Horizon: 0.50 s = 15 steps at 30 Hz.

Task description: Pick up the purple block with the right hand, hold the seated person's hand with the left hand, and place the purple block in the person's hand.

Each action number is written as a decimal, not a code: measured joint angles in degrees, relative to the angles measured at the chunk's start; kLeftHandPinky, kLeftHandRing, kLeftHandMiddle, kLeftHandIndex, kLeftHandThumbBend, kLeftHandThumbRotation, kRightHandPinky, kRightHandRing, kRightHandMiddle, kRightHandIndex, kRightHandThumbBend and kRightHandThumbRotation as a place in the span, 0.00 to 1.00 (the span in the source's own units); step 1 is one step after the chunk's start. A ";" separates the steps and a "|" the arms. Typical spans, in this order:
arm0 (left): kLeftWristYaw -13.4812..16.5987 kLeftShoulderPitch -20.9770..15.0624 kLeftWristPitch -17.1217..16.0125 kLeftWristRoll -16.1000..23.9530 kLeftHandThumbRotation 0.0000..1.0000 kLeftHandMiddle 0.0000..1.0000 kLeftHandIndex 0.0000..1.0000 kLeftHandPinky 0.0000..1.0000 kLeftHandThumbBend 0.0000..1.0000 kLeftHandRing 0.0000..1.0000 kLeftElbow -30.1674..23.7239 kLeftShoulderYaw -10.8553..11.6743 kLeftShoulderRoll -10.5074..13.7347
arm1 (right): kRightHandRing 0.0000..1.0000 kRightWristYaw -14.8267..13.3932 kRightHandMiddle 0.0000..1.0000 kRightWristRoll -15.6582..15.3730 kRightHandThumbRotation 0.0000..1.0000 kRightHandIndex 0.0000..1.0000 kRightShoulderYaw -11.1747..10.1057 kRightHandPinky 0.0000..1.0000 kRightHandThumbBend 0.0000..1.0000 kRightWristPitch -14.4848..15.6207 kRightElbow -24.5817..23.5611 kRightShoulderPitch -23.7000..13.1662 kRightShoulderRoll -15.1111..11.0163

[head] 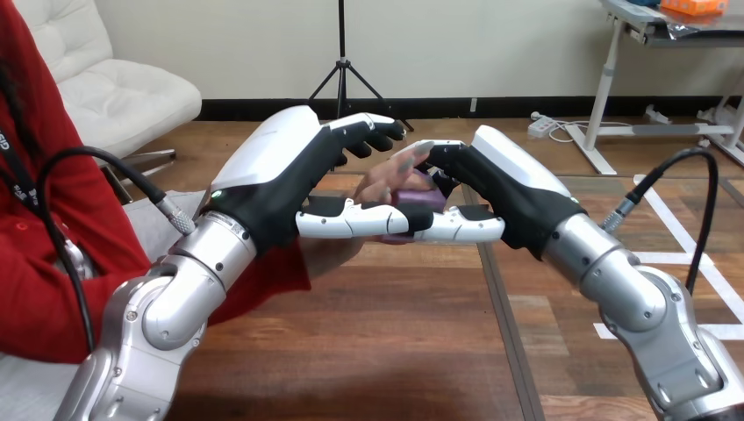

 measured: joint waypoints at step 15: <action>-0.06 0.77 -1.27 -0.26 0.90 0.79 0.79 0.74 1.00 0.77 0.00 0.00 1.05 | 0.70 0.19 0.72 2.21 1.00 0.72 -0.35 0.61 1.00 -0.82 0.62 2.55 -0.24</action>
